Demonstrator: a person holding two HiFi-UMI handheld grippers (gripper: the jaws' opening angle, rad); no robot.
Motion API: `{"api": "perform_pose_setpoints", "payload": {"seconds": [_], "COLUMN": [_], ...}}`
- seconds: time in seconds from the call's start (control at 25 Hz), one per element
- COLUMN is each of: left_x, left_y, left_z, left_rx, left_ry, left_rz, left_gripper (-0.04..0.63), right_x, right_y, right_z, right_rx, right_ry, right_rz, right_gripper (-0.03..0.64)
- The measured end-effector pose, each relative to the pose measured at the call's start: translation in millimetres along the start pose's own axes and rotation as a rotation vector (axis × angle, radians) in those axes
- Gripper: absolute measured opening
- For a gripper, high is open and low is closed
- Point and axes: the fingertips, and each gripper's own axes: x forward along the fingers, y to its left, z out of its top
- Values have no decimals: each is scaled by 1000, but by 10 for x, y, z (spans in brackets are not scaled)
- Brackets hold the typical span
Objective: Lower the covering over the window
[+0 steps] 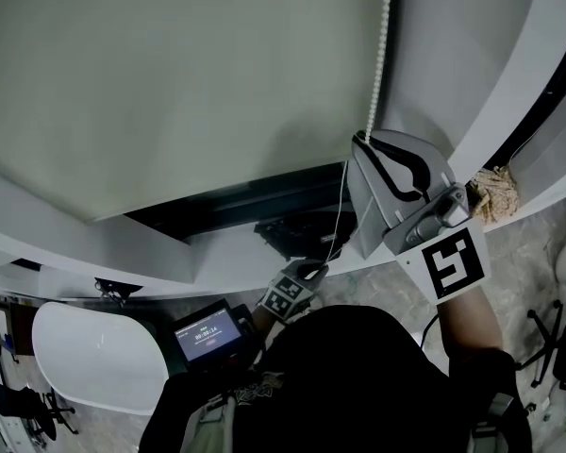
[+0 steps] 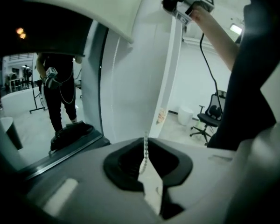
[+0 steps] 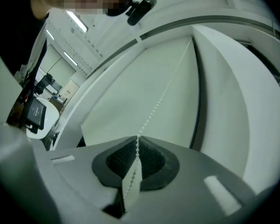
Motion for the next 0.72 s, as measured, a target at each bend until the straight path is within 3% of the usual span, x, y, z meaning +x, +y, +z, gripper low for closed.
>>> {"api": "perform_pose_setpoints", "payload": {"seconds": [0.2, 0.36, 0.52, 0.72], "left_x": [-460, -804, -947, -1005], "left_y": [200, 226, 44, -286], "left_z": [338, 1002, 1774, 2735], "left_rx": [-29, -75, -56, -25], "left_ry": [-164, -368, -527, -678], "left_rz": [100, 123, 64, -54], "left_gripper": [40, 40, 40, 63], "right_x": [-143, -421, -763, -1032], "right_y": [430, 848, 1381, 1928], "right_z": [-888, -1870, -2823, -3489], "right_rx": [66, 205, 319, 356], "right_ry": [173, 350, 556, 738], "right_rz": [30, 63, 114, 218], "right_gripper": [12, 12, 12, 12]}}
